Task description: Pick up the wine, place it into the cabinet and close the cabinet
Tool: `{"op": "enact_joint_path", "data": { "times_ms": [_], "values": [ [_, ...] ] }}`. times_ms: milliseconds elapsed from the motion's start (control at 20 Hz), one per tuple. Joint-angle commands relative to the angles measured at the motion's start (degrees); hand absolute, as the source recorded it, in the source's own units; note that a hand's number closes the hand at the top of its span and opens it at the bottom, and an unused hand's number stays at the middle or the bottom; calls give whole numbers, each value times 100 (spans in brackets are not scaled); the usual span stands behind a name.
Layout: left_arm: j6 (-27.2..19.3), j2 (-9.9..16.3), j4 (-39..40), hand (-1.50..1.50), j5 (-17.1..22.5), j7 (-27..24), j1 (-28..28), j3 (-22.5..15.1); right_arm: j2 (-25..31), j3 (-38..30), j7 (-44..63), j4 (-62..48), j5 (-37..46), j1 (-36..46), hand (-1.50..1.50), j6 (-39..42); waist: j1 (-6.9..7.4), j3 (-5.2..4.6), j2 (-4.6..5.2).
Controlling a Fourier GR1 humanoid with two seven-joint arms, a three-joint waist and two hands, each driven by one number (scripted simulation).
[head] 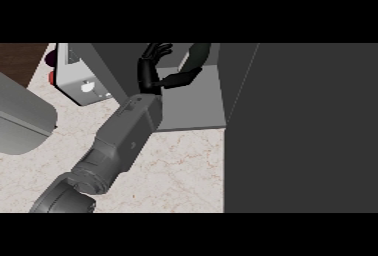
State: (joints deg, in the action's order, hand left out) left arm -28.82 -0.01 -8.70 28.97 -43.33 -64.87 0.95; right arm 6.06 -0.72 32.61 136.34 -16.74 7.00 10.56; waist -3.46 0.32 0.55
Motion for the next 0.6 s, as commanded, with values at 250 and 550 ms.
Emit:
{"op": "enact_joint_path", "data": {
  "times_ms": [250,550],
  "values": [
    [-251,2,366,-150,-199,-240,264,-21,-23,59,18,365,-134,-237,-150,44,-35,-36,71],
    [-17,238,308,-150,-149,-416,418,117,6,122,-34,370,-201,-376,-150,115,-56,-40,89]
  ]
}}
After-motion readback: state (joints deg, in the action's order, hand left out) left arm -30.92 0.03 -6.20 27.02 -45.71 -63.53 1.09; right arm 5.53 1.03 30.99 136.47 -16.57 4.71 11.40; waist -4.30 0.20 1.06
